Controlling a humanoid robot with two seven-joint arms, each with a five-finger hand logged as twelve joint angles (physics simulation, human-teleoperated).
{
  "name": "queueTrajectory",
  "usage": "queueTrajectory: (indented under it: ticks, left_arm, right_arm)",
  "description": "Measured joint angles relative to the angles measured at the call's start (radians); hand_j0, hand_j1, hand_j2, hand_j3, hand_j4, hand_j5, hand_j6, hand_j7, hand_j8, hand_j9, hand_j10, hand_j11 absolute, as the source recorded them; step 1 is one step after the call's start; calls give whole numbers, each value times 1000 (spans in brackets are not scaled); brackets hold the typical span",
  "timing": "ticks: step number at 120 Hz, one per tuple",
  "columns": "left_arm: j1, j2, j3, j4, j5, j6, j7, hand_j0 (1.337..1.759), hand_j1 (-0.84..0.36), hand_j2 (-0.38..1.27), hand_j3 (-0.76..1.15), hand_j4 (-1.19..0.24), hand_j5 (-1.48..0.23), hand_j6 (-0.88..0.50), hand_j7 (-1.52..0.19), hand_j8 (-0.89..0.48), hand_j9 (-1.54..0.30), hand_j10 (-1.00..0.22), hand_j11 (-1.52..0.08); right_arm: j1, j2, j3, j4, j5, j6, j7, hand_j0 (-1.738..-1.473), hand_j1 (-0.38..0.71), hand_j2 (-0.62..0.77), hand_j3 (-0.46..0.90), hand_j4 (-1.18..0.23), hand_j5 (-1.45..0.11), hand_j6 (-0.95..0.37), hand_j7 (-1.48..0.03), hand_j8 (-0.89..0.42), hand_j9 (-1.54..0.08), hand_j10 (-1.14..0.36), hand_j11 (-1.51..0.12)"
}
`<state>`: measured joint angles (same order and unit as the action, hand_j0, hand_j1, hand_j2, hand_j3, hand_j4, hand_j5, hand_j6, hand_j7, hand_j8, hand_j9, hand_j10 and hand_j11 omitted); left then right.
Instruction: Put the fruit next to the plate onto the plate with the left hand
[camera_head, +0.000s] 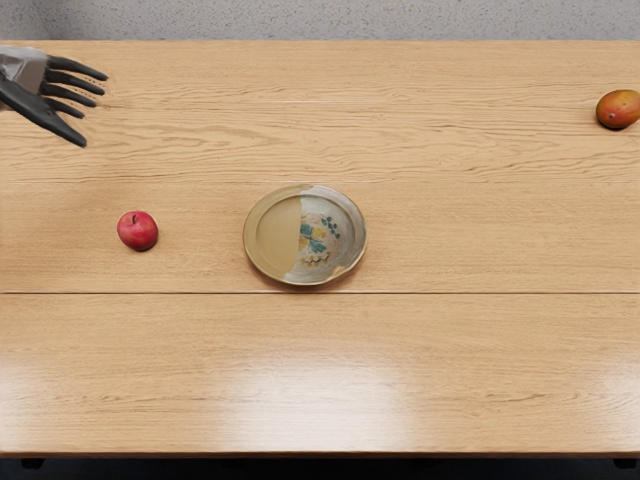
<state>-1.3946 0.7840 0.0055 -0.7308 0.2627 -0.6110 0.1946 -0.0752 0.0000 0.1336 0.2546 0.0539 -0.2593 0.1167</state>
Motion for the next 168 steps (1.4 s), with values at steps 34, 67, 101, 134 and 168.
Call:
queueTrajectory:
  ticks: [34, 67, 101, 134, 168]
  left_arm:
    - [-330, 58, 434, -404, -7, 0, 1, 1658, 54, 50, 0, -248, -321, -248, -321, -248, -321, -248, -321]
    - [-595, -48, 860, -606, -99, 84, 1, 1658, 54, 50, 0, -248, -321, -248, -321, -248, -321, -247, -321]
    - [-682, -119, 989, -727, -93, 383, 2, 1658, 54, 50, 0, -247, -321, -248, -321, -248, -321, -247, -321]
    - [-705, -344, 1155, -747, -59, 697, 4, 1658, 53, 50, 0, -247, -321, -247, -321, -247, -321, -247, -321]
    - [-675, -471, 1213, -749, -62, 784, 18, 1658, 53, 49, 0, -247, -321, -247, -321, -247, -321, -247, -321]
  right_arm:
    - [0, 0, 0, 0, 0, 0, 0, -1658, -307, -7, 0, -35, -45, -35, -45, -35, -45, -35, -45]
    - [0, 0, 0, 0, 0, 0, 0, -1658, -308, -7, 0, -35, -45, -35, -45, -35, -45, -35, -45]
    - [0, 0, 0, 0, 0, 0, 0, -1658, -308, -7, 0, -35, -45, -35, -45, -35, -45, -35, -45]
    - [0, 0, 0, 0, 0, 0, 0, -1658, -308, -7, 0, -35, -45, -35, -45, -35, -45, -35, -45]
    - [0, 0, 0, 0, 0, 0, 0, -1658, -308, -7, 0, -35, -45, -35, -45, -35, -45, -35, -45]
